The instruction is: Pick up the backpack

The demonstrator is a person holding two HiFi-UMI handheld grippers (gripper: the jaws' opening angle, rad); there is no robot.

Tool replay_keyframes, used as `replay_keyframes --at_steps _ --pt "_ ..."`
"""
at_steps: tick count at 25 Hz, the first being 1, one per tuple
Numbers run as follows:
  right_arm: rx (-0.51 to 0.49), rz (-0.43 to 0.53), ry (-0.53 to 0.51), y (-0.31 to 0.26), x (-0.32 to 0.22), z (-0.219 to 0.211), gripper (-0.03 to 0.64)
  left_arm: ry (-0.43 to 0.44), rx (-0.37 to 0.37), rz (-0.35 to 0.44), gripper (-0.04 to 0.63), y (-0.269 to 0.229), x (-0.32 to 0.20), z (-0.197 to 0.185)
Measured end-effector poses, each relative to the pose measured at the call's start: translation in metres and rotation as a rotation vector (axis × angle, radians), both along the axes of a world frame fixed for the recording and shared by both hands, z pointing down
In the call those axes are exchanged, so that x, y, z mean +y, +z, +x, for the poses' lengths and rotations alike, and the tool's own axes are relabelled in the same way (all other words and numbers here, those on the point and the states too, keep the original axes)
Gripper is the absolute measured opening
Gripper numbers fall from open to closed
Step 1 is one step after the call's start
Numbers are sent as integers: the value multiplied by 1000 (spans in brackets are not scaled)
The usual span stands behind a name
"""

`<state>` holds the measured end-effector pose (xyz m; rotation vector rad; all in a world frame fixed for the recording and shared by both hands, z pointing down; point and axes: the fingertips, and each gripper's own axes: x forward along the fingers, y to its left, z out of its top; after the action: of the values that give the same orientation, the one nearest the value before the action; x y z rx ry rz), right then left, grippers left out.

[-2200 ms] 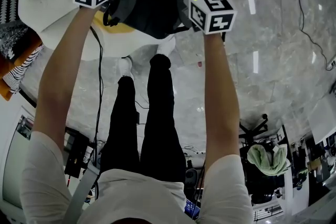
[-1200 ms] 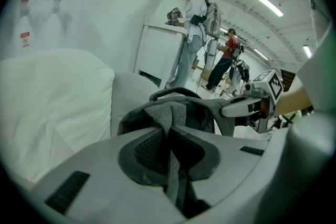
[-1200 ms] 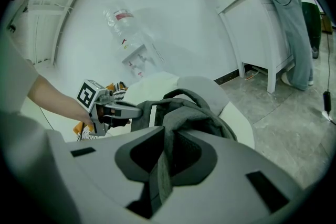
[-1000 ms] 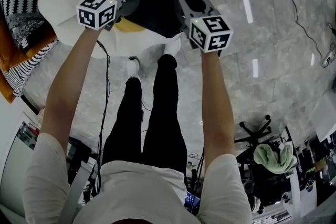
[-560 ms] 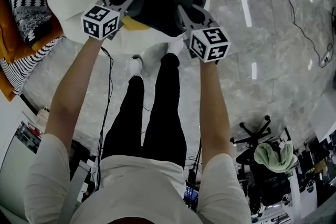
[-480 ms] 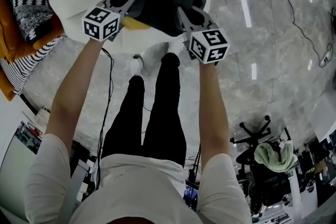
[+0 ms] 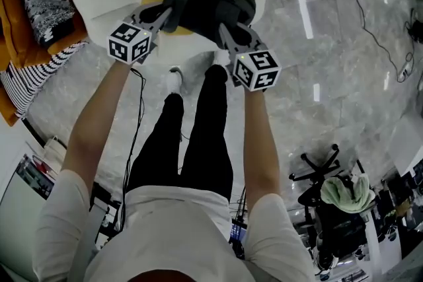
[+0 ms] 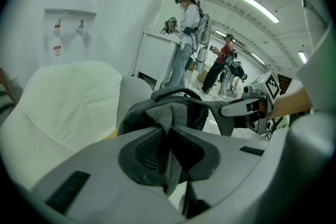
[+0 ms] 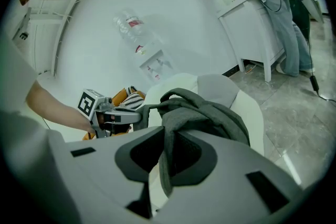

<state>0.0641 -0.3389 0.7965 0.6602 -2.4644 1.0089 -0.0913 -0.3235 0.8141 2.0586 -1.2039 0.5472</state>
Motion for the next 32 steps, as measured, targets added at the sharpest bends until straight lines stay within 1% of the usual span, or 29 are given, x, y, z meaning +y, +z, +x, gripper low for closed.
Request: replay_keyframes --at_steps 4,9,16,24,32 --pt "8 -10 12 -9 24 -2 44 12 1 -6 40 -9 24 -4" --pt "17 -17 27 -18 50 -5 44 4 11 -9 40 -18 49 -7" --pt "37 3 50 -38 73 -7 44 1 33 4 40 -35 77 -12" --pt "77 19 86 -46 113 -11 44 41 33 18 40 -44 115 -19" --pt "107 40 146 -62 136 -19 44 104 22 41 37 -58 140 -32"
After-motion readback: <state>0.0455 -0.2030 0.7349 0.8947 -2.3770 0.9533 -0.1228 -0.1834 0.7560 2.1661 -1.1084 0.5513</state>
